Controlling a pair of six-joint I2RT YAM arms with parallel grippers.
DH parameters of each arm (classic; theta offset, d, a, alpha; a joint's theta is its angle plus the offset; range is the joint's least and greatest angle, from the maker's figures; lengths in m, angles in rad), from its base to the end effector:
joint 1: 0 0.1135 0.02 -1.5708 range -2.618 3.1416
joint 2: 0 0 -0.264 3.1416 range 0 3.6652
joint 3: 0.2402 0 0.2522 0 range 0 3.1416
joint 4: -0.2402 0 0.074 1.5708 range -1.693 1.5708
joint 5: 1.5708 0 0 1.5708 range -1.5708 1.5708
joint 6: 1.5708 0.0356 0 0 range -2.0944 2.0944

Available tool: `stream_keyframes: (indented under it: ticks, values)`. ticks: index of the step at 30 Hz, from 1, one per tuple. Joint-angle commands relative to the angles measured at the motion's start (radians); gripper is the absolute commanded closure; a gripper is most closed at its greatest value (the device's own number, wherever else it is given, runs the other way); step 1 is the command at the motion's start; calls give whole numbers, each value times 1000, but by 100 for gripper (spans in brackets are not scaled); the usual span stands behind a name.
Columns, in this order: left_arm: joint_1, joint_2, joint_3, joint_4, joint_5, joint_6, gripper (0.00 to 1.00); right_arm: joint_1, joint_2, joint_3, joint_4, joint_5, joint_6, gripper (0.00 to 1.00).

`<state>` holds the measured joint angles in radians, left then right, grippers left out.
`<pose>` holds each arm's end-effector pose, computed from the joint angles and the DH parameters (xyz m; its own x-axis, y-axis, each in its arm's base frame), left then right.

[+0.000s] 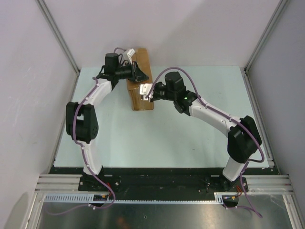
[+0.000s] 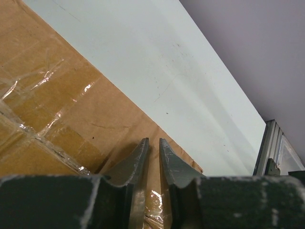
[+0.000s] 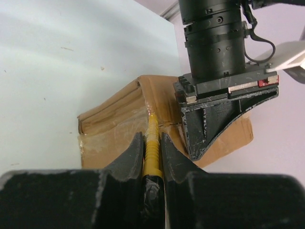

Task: Unpack the express box
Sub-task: Cut the express box at the center of the board.

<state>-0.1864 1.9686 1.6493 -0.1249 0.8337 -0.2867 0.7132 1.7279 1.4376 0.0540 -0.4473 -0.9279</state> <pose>0.4492 -0.1115 0.2949 -0.6261 -0.0754 -0.7761 0.6302 0.5372 -0.5605 0.3048 0.2840 0.3368 0.6205 -0.4174 -0.6639 -0.6860 0.1213 -0.7174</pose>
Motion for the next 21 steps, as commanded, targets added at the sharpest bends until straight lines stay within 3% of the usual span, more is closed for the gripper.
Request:
stream_keyframes:
  ticks: [1, 11, 21]
  values:
    - [16, 85, -56, -165, -61, 72, 78, 8, -47, -29, 21, 16, -146, 100]
    - [21, 116, -39, -189, -88, 95, 79, 35, -88, -45, 30, 4, -241, 100]
    - [27, 127, -23, -196, -91, 98, 80, 65, -68, -46, 32, -22, -213, 100]
